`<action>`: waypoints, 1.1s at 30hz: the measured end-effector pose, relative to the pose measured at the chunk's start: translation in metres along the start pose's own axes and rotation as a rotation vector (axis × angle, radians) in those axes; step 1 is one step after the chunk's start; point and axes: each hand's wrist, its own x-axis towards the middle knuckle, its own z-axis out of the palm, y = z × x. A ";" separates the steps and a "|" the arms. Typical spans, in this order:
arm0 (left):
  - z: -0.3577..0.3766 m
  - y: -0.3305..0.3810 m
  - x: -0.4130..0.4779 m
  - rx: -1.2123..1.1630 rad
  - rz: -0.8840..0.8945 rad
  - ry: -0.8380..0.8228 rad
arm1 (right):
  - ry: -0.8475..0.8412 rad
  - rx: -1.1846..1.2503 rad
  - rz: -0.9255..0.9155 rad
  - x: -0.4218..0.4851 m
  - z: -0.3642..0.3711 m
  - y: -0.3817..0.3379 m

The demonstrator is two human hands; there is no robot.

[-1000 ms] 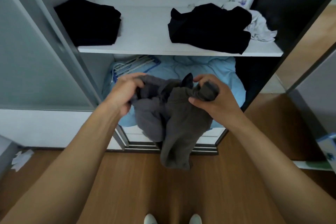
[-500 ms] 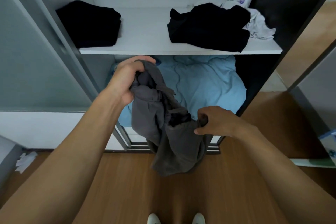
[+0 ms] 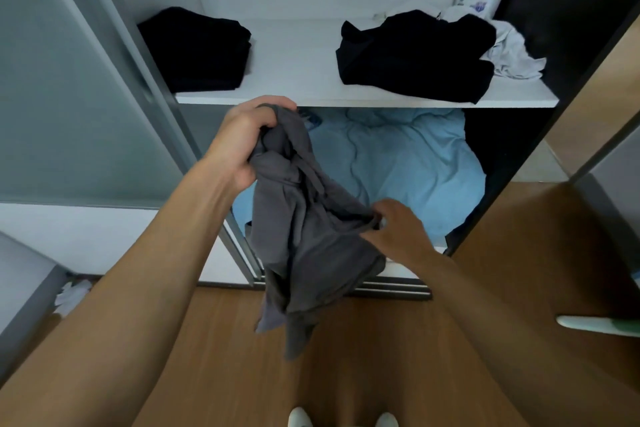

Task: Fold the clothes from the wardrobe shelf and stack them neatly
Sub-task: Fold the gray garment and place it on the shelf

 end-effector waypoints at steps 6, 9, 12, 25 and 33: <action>-0.041 -0.023 0.000 0.475 0.026 0.102 | 0.081 -0.063 0.078 0.010 -0.028 0.021; -0.062 -0.030 0.006 0.947 0.118 0.033 | 0.077 -0.112 0.067 0.013 -0.042 0.024; -0.077 -0.035 0.014 1.225 0.168 0.021 | 0.082 -0.089 -0.002 0.018 -0.055 0.013; -0.081 -0.074 0.004 1.205 0.276 -0.182 | 0.008 -0.115 -0.369 0.018 -0.109 -0.058; -0.053 -0.092 0.011 1.356 -0.043 -0.081 | 0.088 0.004 -0.394 0.017 -0.113 -0.073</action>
